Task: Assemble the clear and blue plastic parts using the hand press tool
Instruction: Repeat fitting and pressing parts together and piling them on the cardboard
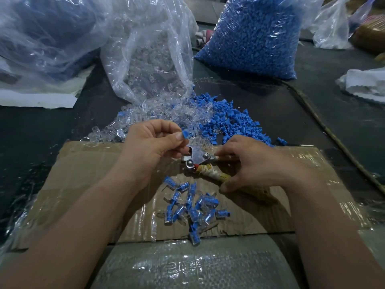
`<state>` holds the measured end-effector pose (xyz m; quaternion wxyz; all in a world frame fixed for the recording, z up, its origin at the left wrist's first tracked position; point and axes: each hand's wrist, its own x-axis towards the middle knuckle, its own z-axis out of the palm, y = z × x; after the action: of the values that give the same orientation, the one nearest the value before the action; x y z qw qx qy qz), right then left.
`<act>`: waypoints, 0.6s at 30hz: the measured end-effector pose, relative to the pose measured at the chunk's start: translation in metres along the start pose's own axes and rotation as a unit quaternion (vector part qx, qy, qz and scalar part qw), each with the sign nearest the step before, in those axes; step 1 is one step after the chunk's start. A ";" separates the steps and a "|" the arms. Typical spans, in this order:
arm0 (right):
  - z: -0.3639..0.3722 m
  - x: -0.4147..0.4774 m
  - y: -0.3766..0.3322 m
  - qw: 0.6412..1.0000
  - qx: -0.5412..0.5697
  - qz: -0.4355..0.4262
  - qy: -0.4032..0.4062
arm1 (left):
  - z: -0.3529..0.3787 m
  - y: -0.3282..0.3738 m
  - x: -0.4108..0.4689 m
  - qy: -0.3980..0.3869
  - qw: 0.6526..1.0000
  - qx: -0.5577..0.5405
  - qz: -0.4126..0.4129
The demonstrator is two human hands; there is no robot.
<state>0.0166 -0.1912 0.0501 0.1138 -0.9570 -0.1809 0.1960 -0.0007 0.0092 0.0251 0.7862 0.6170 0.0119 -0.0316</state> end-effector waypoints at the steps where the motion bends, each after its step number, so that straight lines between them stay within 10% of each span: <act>1: 0.001 0.000 -0.002 1.000 -0.022 0.001 0.018 | 0.000 0.000 0.000 0.002 1.000 0.001 0.000; 18: 0.011 0.012 -0.005 0.974 -0.041 -0.001 0.223 | -0.002 -0.005 0.005 0.042 0.998 -0.015 0.040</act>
<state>0.0204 -0.1808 0.0373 0.1125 -0.9804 -0.1593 -0.0299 0.0036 0.0097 0.0196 0.7949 0.6059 0.0210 0.0258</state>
